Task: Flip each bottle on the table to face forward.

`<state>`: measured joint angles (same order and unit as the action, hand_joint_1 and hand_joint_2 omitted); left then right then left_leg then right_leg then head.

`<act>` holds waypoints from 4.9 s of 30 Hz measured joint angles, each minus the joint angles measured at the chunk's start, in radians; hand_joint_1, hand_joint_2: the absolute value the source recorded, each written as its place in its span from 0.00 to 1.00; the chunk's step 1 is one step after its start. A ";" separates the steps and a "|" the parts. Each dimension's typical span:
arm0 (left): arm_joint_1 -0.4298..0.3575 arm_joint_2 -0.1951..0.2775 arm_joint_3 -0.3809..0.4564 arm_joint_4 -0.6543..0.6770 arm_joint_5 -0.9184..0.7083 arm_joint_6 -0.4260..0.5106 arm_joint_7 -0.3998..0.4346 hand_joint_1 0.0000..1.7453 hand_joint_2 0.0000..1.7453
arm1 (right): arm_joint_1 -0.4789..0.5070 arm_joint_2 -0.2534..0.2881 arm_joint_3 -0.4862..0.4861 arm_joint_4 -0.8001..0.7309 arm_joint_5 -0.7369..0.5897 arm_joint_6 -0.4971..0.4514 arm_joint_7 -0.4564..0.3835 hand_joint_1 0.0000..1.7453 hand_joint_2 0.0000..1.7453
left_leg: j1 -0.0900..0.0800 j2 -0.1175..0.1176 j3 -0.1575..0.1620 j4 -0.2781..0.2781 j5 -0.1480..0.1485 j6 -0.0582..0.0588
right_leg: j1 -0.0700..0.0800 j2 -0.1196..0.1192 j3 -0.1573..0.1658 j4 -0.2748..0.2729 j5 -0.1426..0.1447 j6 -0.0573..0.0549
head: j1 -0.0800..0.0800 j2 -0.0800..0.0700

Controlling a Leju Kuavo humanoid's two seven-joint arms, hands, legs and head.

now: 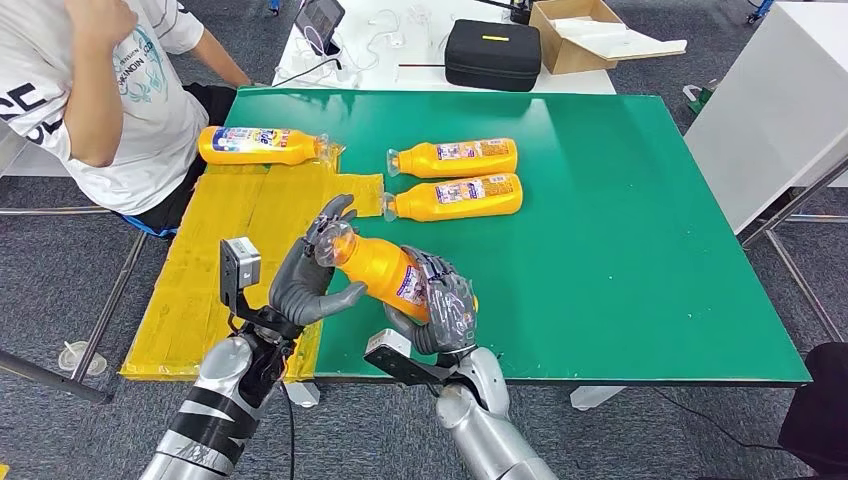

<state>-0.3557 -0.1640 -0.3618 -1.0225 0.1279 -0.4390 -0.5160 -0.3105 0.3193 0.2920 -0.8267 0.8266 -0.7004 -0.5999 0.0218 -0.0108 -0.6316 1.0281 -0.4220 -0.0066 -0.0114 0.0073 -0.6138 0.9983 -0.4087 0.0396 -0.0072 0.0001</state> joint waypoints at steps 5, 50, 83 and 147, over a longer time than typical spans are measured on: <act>-0.009 0.000 -0.002 0.022 0.008 0.000 0.000 0.00 1.00 | 0.000 0.009 0.000 0.013 0.010 -0.001 0.004 1.00 1.00 | 0.000 0.000 0.000 0.000 0.000 0.000 | 0.000 0.000 0.000 0.000 0.000 0.000 | 0.000 0.000; 0.042 -0.039 0.008 0.007 0.132 0.000 -0.028 1.00 1.00 | -0.048 0.030 0.110 0.039 -0.028 -0.001 0.033 1.00 1.00 | 0.000 0.001 0.000 0.000 0.000 0.000 | 0.000 0.001 -0.002 0.000 0.000 0.000 | 0.000 0.000; 0.055 -0.057 0.036 -0.098 -0.042 0.215 -0.043 1.00 1.00 | -0.052 0.032 0.157 0.024 -0.255 0.003 0.024 0.00 0.00 | 0.000 0.001 0.000 0.000 0.000 0.000 | 0.000 0.001 -0.001 0.000 0.000 0.000 | 0.000 0.000; -0.366 0.186 0.202 0.606 -1.340 0.803 0.089 1.00 1.00 | 0.111 -0.041 0.204 -0.602 -0.566 0.021 -0.098 0.00 0.00 | 0.000 0.001 -0.001 0.000 0.001 -0.001 | 0.000 0.001 -0.001 0.001 0.000 0.000 | 0.000 0.000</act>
<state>-0.7215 0.0220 -0.1599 -0.4163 -1.2121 0.3644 -0.4267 -0.1991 0.2779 0.4959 -1.4291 0.2604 -0.6794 -0.6981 0.0221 -0.0098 -0.6323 1.0282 -0.4212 -0.0073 -0.0112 0.0083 -0.6152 0.9990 -0.4084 0.0395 -0.0069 0.0000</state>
